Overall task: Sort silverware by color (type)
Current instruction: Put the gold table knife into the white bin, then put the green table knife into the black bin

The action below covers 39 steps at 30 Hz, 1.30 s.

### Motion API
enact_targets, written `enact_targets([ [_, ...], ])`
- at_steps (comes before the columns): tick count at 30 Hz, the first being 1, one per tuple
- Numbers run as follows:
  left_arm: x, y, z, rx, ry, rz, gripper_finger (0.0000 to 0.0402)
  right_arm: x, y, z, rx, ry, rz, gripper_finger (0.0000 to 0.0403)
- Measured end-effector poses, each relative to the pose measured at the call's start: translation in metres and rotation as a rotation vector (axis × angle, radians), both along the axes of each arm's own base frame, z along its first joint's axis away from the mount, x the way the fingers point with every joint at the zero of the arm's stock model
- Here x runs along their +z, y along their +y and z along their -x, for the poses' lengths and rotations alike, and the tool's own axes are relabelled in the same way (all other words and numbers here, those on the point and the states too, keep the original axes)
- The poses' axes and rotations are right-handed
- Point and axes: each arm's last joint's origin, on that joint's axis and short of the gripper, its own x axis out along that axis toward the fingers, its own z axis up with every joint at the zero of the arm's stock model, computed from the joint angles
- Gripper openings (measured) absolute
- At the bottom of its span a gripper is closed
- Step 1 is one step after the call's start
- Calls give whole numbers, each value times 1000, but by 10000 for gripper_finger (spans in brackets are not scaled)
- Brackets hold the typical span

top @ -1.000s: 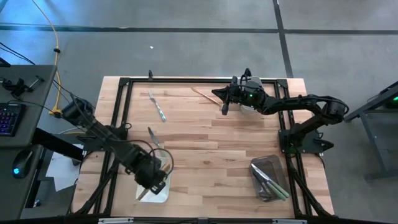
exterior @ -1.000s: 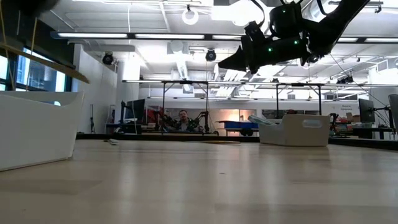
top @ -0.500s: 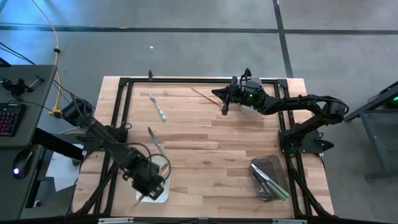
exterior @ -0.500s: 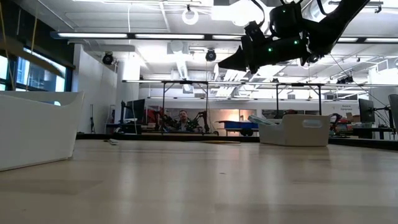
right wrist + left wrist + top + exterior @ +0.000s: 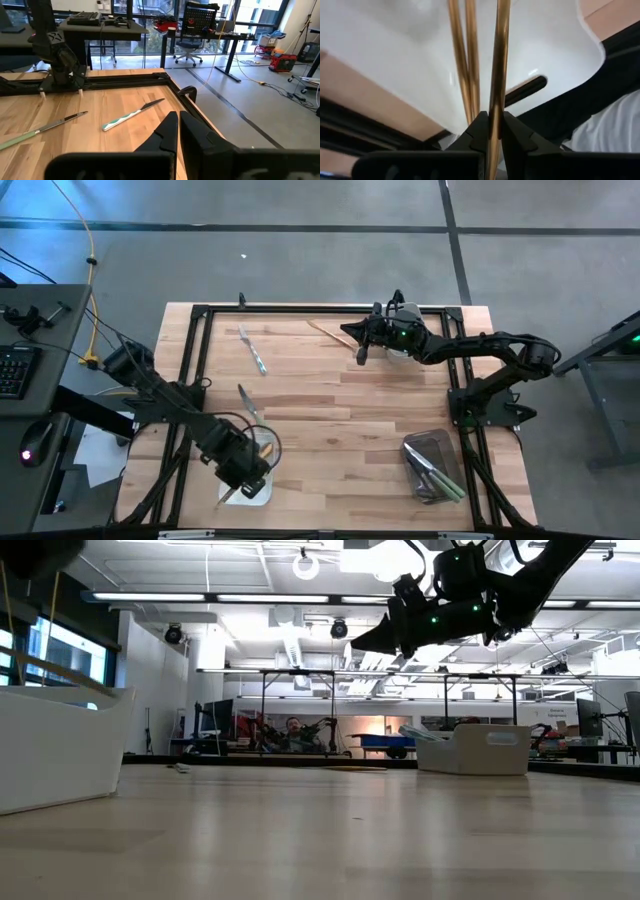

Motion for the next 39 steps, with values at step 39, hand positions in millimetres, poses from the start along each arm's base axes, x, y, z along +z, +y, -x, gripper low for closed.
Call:
enact_targets([
  [39, 24, 142, -2, -748, -596, -390, 3, 4, 14, -5, 92, -19, 2, 0],
])
